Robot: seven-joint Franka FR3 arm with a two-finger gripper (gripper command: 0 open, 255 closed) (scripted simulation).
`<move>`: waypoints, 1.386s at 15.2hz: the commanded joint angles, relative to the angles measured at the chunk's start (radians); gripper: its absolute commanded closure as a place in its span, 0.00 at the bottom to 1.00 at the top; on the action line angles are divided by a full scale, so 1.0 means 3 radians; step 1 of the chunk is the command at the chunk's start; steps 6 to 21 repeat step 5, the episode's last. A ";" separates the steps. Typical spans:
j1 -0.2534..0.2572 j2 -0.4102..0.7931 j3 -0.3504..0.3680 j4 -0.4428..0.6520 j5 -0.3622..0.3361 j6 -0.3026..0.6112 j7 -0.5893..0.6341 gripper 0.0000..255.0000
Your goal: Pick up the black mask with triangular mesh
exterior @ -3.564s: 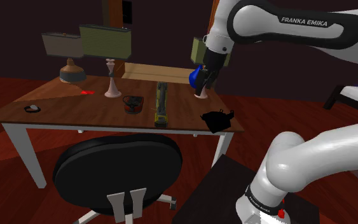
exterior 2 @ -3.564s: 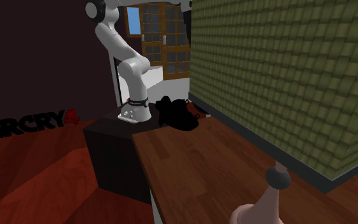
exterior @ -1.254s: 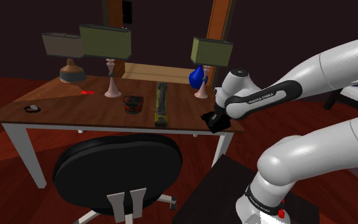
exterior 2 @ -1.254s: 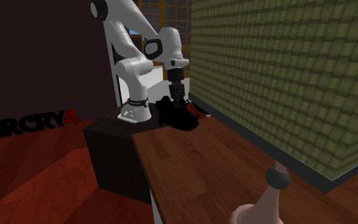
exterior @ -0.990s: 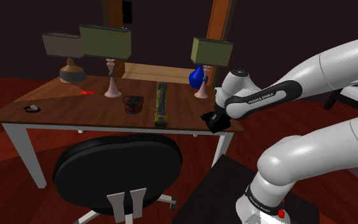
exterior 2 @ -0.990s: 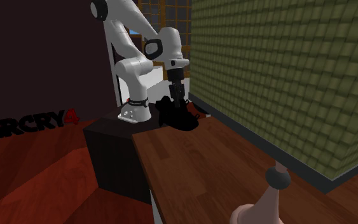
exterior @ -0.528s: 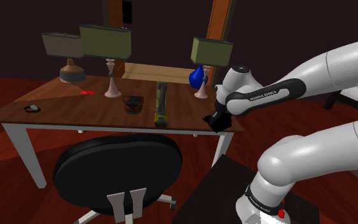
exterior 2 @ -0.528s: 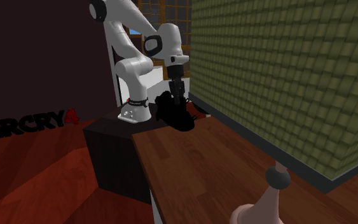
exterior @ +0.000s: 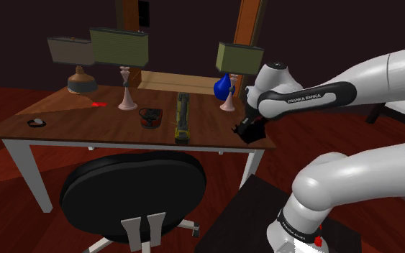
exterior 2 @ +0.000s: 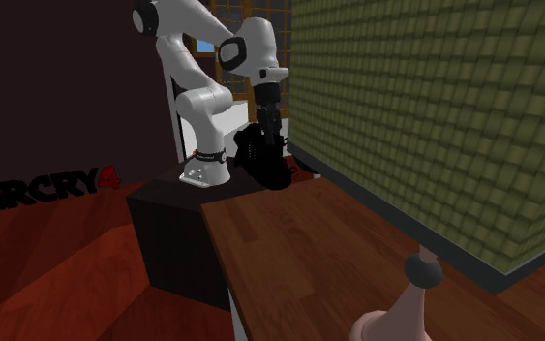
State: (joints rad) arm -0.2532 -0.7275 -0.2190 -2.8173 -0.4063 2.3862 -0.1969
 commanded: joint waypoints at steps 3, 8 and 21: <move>0.0032 -0.0091 0.0019 0.0125 0.0057 -0.0209 -0.0046 1.00; 0.0033 -0.0094 0.0020 0.0130 0.0060 -0.0217 -0.0047 1.00; 0.0033 -0.0094 0.0020 0.0130 0.0060 -0.0217 -0.0047 1.00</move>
